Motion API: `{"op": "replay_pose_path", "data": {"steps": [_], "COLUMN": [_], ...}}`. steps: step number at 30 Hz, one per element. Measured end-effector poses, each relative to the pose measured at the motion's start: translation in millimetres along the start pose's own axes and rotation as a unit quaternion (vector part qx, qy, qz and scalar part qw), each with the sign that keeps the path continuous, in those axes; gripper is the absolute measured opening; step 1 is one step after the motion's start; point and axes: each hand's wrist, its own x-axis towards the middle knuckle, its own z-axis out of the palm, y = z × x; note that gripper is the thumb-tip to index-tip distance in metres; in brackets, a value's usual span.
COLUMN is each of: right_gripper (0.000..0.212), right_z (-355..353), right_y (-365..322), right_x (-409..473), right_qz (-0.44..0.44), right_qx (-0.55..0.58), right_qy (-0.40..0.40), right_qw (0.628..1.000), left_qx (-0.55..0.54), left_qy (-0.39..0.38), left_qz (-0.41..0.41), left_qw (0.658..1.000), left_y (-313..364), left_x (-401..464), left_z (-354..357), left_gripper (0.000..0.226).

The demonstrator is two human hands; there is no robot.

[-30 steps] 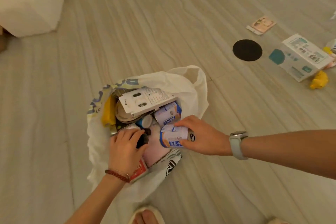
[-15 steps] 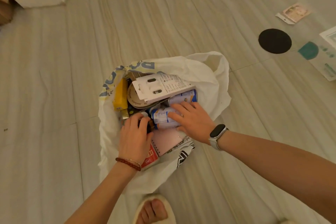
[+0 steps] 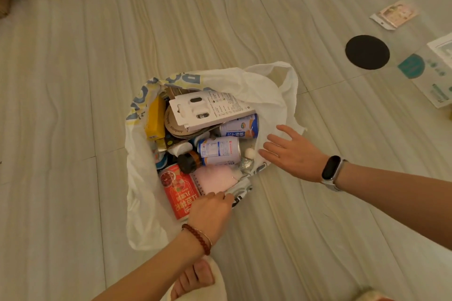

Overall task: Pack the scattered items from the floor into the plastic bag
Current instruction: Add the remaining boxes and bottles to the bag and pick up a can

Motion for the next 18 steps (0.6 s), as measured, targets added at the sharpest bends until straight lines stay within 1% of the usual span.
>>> {"op": "replay_pose_path", "data": {"steps": [1,2,4,5,6,7,9,10,11,12,13,15,17,18], "right_gripper": [0.04,0.033,0.012,0.016,0.02,0.02,0.004,0.009,0.018,0.024,0.028,0.036,0.037,0.034], "right_z": [-2,-7,-16,-18,-23,-28,-40,-47,-54,-61,-69,-81,-89,-90], "right_y": [2,2,-4,-9,-14,-15,-9,0,9,16,21,27,30,30], "right_x": [3,8,18,24,28,33,42,46,48,50,51,56,64,70], "right_qz": [0.011,0.018,0.004,-0.002,0.001,0.018,0.07,0.117,0.149,0.167,0.172,0.157,0.13,0.125], "right_qx": [0.009,0.016,0.076,0.121,0.162,0.201,0.267,0.298,0.32,0.33,0.332,0.327,0.327,0.326], "right_qy": [0.007,0.016,0.012,0.015,0.016,0.024,0.049,0.064,0.084,0.114,0.143,0.169,0.165,0.147], "right_qw": [1.0,1.0,0.997,0.992,0.987,0.979,0.96,0.945,0.932,0.922,0.916,0.916,0.921,0.925], "left_qx": [-0.025,-0.054,-0.106,-0.14,-0.168,-0.196,-0.24,-0.249,-0.25,-0.248,-0.25,-0.259,-0.266,-0.27], "left_qy": [-0.004,0.003,0.038,0.054,0.077,0.104,0.183,0.224,0.259,0.281,0.293,0.323,0.343,0.341], "left_qz": [-0.023,-0.05,-0.08,-0.083,-0.084,-0.084,-0.083,-0.082,-0.08,-0.081,-0.085,-0.102,-0.118,-0.123], "left_qw": [0.999,0.997,0.99,0.985,0.979,0.972,0.95,0.939,0.93,0.924,0.919,0.904,0.893,0.892], "left_y": [-2,-4,-9,-10,-12,-14,-23,-29,-37,-43,-49,-55,-56,-57], "left_x": [1,4,11,13,14,15,15,13,12,11,9,7,10,13], "left_z": [-7,-13,-16,-21,-30,-39,-56,-66,-76,-84,-91,-102,-104,-104], "left_gripper": [0.031,0.024,0.028,0.028,0.028,0.026,0.024,0.022,0.019,0.018,0.019,0.019,0.016,0.016]}}
